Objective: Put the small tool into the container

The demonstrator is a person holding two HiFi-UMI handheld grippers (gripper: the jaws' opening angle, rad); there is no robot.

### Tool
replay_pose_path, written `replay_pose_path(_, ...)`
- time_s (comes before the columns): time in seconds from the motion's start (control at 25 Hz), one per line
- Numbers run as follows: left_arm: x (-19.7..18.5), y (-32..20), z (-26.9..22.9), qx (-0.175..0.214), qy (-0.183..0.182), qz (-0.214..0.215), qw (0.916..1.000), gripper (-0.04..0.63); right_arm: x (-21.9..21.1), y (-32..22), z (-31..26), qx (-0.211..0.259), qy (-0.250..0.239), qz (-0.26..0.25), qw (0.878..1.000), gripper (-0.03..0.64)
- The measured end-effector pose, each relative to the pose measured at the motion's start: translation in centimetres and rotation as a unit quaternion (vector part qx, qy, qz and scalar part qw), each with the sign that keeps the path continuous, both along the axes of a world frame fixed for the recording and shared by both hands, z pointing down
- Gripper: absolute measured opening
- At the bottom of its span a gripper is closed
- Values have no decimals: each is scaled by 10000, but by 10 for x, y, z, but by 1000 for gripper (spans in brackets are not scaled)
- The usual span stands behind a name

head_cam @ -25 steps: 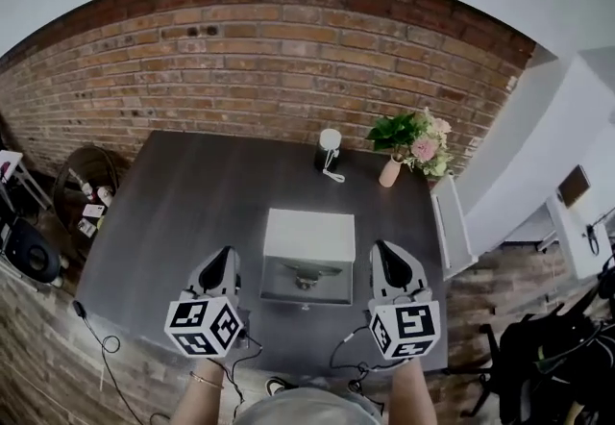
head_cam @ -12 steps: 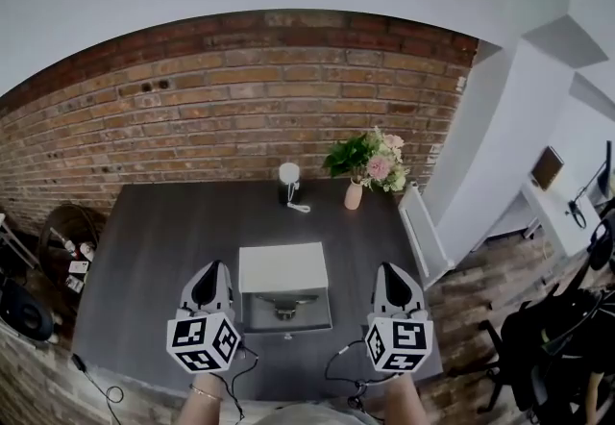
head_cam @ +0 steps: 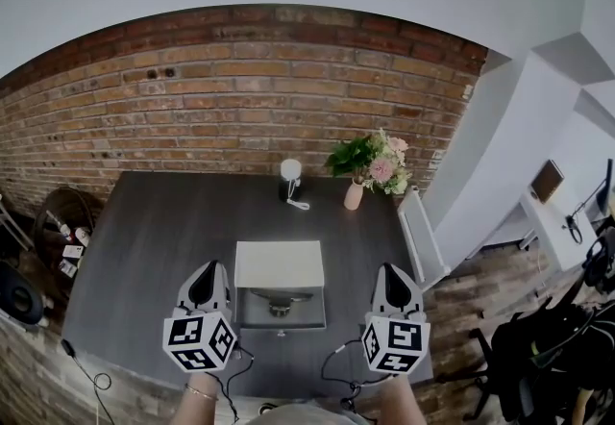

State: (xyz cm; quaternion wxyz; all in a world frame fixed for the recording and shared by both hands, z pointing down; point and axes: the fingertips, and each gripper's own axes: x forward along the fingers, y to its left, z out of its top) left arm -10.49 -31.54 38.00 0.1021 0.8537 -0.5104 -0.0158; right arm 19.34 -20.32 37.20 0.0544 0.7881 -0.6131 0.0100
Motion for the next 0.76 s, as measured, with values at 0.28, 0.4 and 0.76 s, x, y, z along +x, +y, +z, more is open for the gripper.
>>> replay_pose_path(0.28,-7,-1,8,-118,32,-82,9999,2,-3,-4,5,-52,-49,-102,9999,2)
replay_pose_path(0.4,-9,-1,9,-148,34,-102,9998,2,-4,-5,5,-50,-52,-119,9999,2)
replay_pose_path(0.76,-18,-2,18,-286,54,-136,9995,2,-10,-7,6,-57,-78,-119,9999,2)
